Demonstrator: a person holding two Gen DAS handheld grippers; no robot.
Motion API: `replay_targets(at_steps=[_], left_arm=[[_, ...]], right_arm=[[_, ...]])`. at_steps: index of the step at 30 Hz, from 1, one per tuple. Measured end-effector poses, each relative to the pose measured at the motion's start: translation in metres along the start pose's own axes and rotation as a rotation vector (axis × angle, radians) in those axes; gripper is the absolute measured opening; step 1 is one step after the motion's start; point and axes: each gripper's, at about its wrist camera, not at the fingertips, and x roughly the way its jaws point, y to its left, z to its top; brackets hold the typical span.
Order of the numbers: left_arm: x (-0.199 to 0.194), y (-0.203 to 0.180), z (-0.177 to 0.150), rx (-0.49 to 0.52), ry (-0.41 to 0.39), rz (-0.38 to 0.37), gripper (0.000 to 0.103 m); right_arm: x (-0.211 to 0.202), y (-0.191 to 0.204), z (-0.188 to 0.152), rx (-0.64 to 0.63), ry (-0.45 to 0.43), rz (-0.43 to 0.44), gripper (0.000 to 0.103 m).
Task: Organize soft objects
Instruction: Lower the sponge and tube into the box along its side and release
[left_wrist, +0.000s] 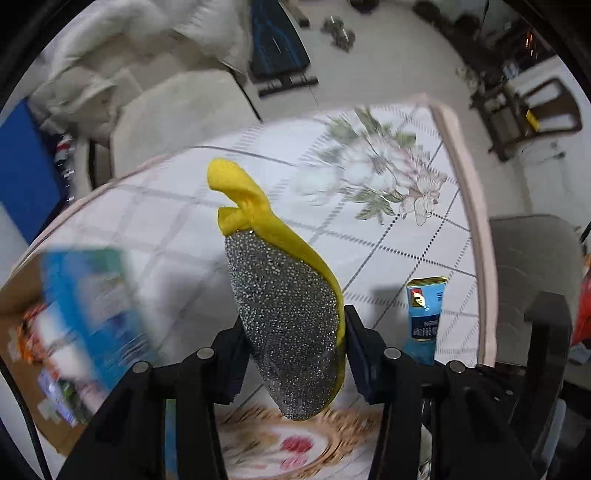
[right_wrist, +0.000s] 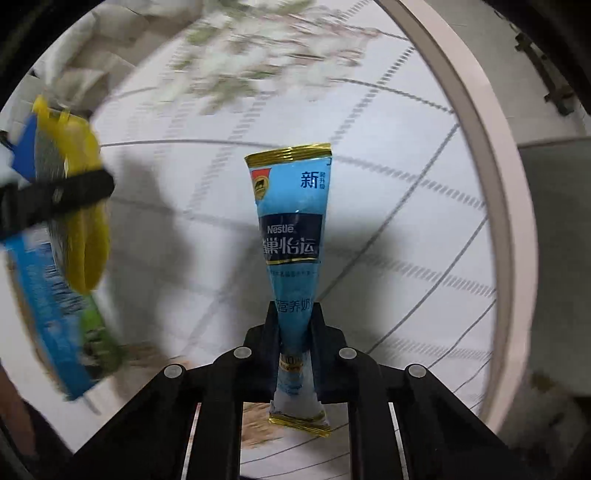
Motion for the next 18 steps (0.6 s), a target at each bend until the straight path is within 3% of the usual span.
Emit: replay_targets(at_steps=[4,9,13,18], left_arm=[[-0.057,0.062,-0.024,-0.053,-0.053,-0.018,0.044],[-0.086,0.142,-0.041,-0.168,-0.055,-0.024,0.044],[-0.069,0.194,-0.028,-0.274,0.020,-0.100,0.044],[-0.042,0.220,-0.015,-0.317,0.101,-0.170,0.044]], right_arm=[[-0.029,0.060,-0.034,-0.044,-0.043,0.136,0.015],[-0.055,0.165,-0.071,-0.159,-0.081,0.255,0.015],[-0.041,0.244,-0.078,-0.216,-0.082,0.244,0.015],[-0.013,0.297,-0.071,-0.215,-0.085,0.178,0.015]])
